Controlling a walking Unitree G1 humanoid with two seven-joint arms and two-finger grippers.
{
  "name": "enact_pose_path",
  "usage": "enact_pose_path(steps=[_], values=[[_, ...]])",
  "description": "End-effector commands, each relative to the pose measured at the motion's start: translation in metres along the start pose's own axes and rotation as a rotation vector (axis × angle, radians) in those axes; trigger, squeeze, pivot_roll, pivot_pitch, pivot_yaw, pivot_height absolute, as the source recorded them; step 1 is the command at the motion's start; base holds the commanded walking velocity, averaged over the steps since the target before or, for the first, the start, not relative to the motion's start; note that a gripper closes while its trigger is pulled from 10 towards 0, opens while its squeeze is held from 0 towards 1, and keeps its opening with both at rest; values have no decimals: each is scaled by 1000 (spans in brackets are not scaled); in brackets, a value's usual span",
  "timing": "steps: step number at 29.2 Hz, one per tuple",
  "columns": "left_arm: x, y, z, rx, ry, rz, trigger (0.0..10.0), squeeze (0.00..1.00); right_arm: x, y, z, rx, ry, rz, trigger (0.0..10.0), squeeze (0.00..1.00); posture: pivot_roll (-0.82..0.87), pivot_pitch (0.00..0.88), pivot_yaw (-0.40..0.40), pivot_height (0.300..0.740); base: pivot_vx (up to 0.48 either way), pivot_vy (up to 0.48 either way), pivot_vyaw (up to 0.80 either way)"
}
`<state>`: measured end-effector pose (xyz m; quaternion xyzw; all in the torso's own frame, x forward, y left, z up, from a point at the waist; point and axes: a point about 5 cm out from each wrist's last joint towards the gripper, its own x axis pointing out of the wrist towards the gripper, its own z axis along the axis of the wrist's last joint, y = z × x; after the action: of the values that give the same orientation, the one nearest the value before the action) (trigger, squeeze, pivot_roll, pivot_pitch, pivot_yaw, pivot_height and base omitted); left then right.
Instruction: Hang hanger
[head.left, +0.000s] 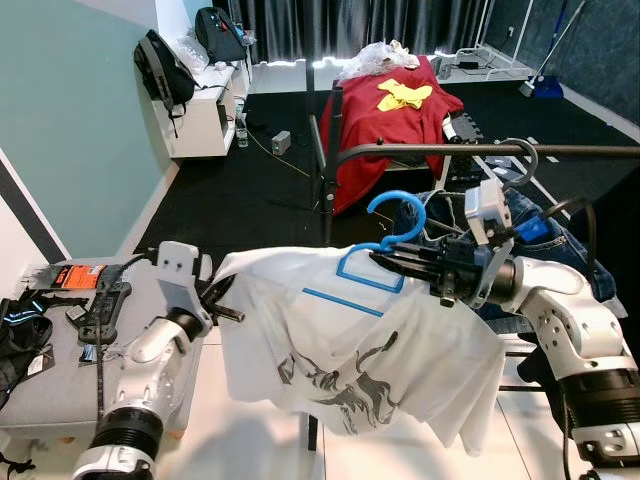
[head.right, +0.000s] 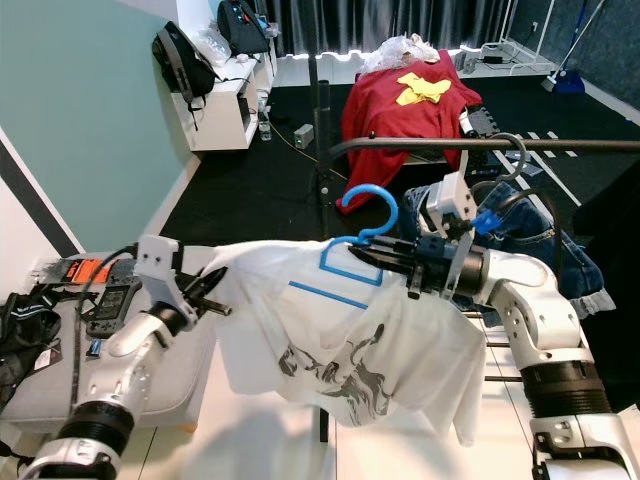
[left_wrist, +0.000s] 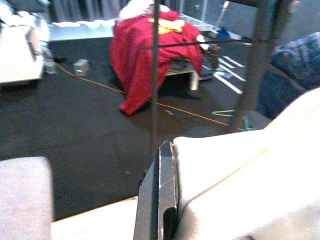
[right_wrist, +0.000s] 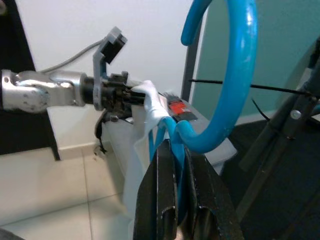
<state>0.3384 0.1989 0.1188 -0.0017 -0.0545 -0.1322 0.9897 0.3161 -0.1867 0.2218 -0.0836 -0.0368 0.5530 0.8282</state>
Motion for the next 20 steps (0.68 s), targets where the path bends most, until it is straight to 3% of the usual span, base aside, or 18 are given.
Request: enact_pose_path(steps=[1,3,4,6,7,9,16,20], values=[[-4,9,-2,29,24,34,0,0,0,1,-2,-20,16,-2,0,0,-71,0,41,740,0,0,0],[-9,27,-5,86,85,116,0,0,-1,6,-12,-10,48,-14,0,0,-71,0,44,740,0,0,0],[-9,27,-5,86,85,116,0,0,-1,6,-12,-10,48,-14,0,0,-71,0,44,740,0,0,0],[-11,49,1,95,96,246,0,0,-3,18,-26,19,79,1,0,0,-68,0,44,740,0,0,0],[-11,49,1,95,96,246,0,0,-3,18,-26,19,79,1,0,0,-68,0,44,740,0,0,0],[-12,63,6,113,105,343,0,0,-4,33,-30,64,66,41,0,0,-70,0,51,740,0,0,0],[-6,72,14,129,107,426,0,0,-14,58,-31,144,46,116,0,0,-78,0,55,740,0,0,0],[-5,75,14,156,128,461,0,0,-17,63,-31,158,36,127,0,0,-79,0,57,740,0,0,0]])
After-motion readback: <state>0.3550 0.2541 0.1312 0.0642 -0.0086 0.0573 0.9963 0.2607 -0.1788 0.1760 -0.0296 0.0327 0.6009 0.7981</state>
